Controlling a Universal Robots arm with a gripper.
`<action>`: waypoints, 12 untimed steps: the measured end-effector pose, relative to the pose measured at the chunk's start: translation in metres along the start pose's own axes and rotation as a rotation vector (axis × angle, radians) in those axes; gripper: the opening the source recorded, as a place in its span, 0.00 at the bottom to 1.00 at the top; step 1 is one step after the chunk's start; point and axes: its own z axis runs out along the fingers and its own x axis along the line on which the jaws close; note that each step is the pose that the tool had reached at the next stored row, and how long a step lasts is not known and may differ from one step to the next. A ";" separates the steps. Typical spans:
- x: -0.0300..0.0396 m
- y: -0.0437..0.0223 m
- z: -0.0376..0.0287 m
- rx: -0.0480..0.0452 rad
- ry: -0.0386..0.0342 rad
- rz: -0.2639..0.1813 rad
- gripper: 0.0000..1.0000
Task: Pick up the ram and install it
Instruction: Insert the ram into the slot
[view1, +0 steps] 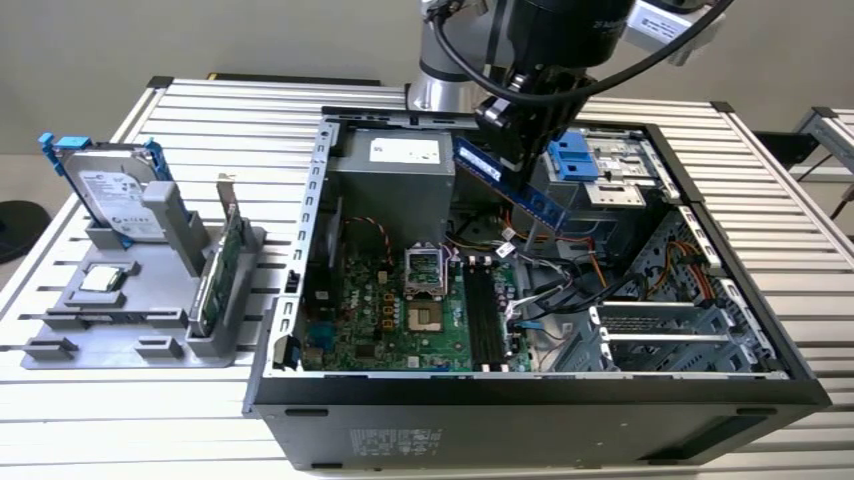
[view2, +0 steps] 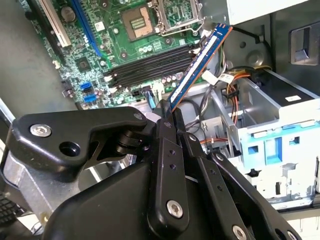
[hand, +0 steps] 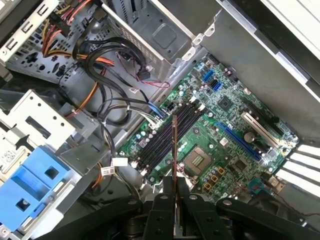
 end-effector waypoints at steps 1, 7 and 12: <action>0.0000 0.0000 0.0000 0.0003 -0.0001 0.004 0.00; 0.0000 0.0000 0.0000 0.0021 -0.0008 0.033 0.00; 0.0000 0.0000 0.0000 0.0037 -0.0013 0.057 0.00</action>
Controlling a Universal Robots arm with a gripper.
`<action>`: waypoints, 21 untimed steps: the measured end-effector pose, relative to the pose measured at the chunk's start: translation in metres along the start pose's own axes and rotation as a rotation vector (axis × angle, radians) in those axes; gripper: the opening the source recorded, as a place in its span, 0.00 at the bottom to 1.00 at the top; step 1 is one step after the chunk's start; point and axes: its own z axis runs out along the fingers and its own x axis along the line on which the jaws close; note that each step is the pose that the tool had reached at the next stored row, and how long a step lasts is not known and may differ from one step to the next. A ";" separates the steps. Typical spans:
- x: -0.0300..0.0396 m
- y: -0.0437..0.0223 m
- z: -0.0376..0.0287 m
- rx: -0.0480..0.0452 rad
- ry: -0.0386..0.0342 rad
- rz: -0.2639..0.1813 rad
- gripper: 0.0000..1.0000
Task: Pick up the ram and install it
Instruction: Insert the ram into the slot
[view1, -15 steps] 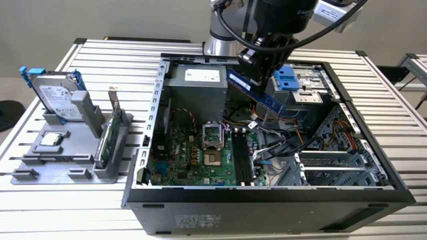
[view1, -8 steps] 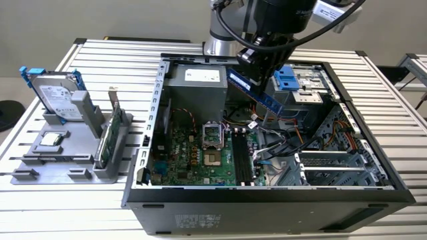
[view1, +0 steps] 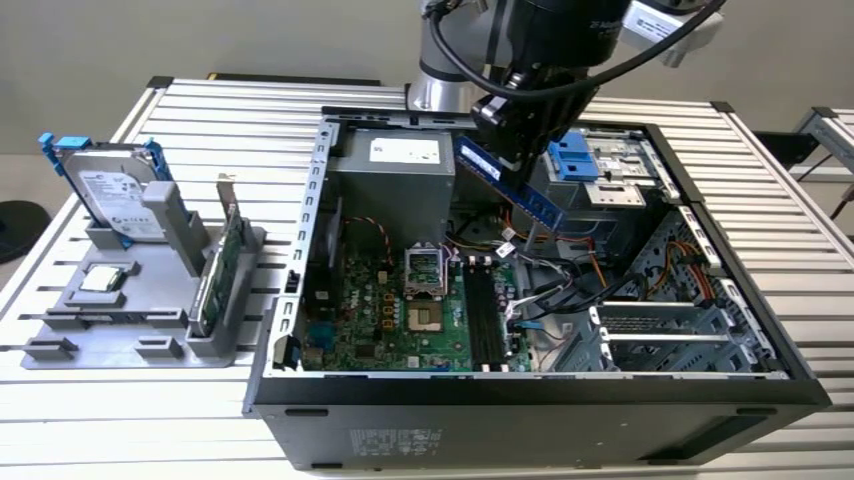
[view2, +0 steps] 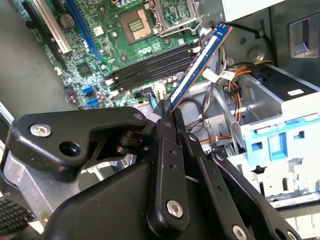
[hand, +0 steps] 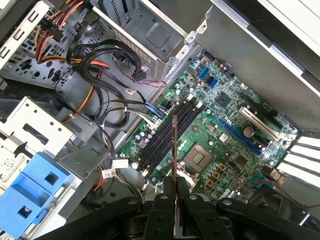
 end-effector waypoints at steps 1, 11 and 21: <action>0.0000 0.0000 0.0000 0.0002 -0.0001 0.005 0.00; 0.0000 0.0000 0.0000 0.0028 -0.0011 0.044 0.00; 0.0000 0.0000 0.0000 0.0051 -0.0019 0.078 0.00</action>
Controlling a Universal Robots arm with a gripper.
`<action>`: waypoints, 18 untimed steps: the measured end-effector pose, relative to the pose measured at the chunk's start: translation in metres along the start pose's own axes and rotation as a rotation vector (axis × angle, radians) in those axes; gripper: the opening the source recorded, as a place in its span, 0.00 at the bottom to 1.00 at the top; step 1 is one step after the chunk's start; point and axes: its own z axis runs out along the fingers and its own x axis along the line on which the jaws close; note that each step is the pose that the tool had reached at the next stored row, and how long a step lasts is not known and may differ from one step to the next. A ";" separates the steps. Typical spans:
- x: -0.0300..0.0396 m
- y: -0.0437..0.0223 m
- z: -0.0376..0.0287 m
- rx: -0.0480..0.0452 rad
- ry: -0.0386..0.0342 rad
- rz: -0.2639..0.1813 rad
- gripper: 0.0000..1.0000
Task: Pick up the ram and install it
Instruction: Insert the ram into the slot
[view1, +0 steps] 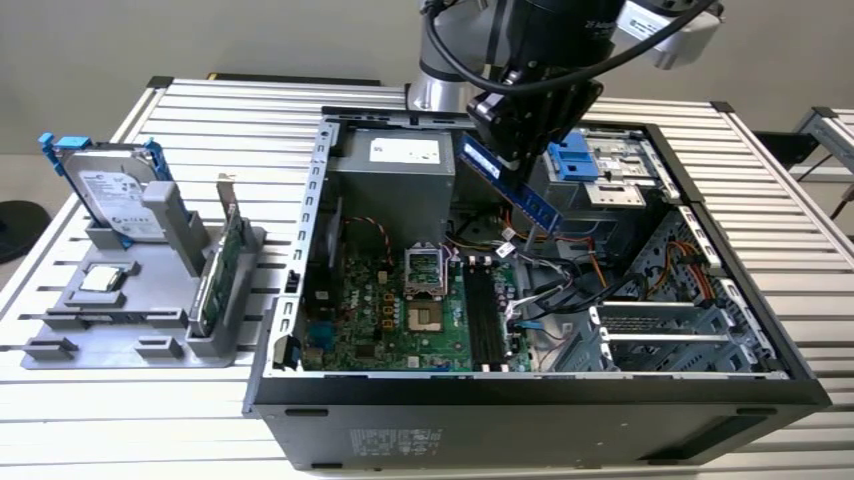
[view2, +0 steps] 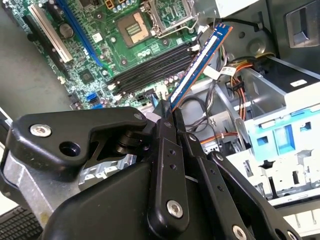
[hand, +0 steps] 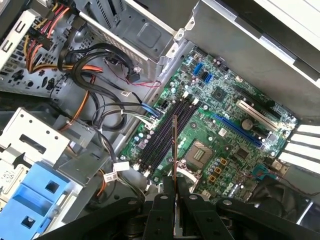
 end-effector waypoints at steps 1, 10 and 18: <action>0.0000 0.0000 0.0000 0.0002 -0.0001 0.003 0.00; 0.0000 0.0000 0.0000 0.0020 -0.0008 0.032 0.00; 0.0000 0.0000 0.0000 0.0036 -0.0013 0.055 0.00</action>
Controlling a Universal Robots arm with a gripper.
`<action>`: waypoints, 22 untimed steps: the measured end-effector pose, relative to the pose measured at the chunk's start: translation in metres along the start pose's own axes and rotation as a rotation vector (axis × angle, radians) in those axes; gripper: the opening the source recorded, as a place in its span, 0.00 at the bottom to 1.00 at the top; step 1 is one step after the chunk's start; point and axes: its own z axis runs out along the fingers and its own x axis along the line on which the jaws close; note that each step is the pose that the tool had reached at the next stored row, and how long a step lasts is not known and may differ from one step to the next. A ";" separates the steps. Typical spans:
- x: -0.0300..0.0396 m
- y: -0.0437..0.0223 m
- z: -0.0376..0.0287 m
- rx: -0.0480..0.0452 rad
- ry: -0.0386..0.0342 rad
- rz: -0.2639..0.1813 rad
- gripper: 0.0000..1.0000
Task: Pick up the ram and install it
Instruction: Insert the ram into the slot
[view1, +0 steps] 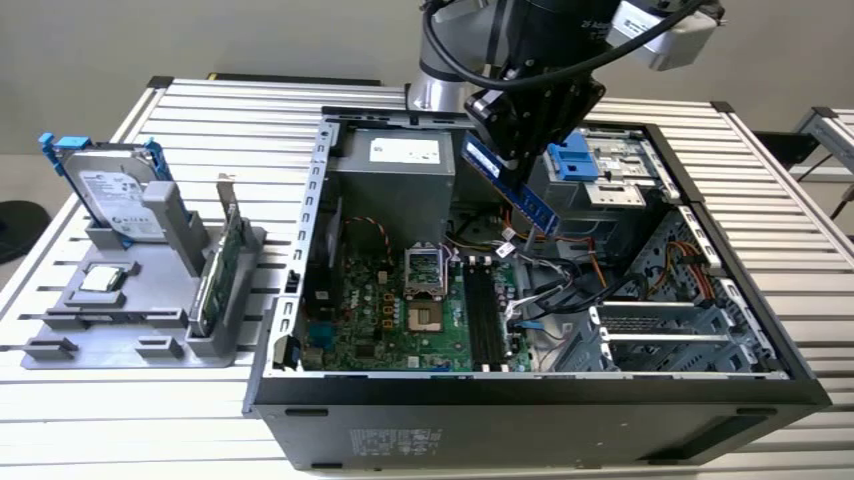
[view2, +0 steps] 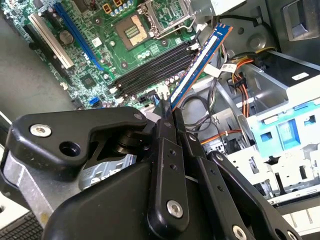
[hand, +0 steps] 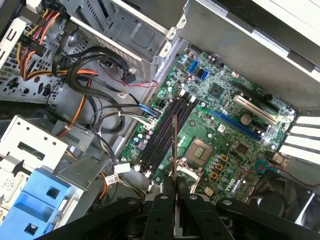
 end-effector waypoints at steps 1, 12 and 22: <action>0.0000 0.0000 0.0000 0.0002 -0.0001 0.003 0.00; 0.0000 0.0001 0.0000 0.0025 -0.0009 0.038 0.00; -0.0001 0.0002 0.0000 0.0044 -0.0016 0.068 0.00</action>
